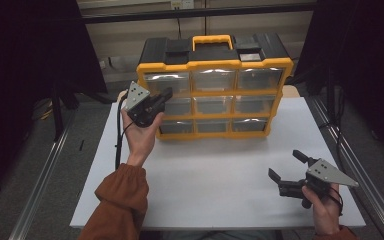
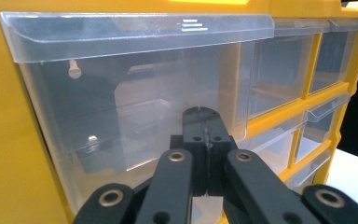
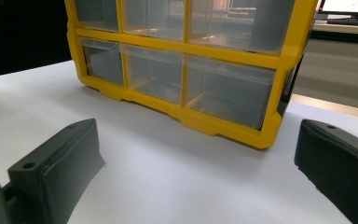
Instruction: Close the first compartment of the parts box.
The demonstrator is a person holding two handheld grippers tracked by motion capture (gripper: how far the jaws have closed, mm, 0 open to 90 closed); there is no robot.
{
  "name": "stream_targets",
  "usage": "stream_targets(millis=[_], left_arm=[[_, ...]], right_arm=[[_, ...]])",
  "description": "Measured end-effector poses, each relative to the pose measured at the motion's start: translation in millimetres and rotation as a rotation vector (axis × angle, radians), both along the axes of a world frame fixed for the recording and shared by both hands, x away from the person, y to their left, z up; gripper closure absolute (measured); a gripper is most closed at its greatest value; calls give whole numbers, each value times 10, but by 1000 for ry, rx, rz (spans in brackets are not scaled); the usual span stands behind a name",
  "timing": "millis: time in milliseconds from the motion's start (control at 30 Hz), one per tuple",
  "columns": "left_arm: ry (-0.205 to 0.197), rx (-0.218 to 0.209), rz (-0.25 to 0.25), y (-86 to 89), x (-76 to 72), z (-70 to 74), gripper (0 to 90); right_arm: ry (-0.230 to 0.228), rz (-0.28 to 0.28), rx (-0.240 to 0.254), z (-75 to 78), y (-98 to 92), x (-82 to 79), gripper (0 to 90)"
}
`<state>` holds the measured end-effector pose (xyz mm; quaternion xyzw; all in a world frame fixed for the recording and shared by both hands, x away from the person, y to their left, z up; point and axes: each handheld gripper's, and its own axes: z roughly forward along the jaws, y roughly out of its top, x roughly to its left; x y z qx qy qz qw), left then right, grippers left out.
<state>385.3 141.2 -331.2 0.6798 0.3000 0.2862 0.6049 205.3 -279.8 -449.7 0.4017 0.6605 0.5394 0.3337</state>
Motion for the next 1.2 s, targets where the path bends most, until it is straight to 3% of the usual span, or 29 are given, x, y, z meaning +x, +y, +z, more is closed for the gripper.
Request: stream_targets(millis=[1200], left_arm=[[7,-7,19,-36,136,-4,900]], right_arm=[[2,3,0,-8,-4,5,1]])
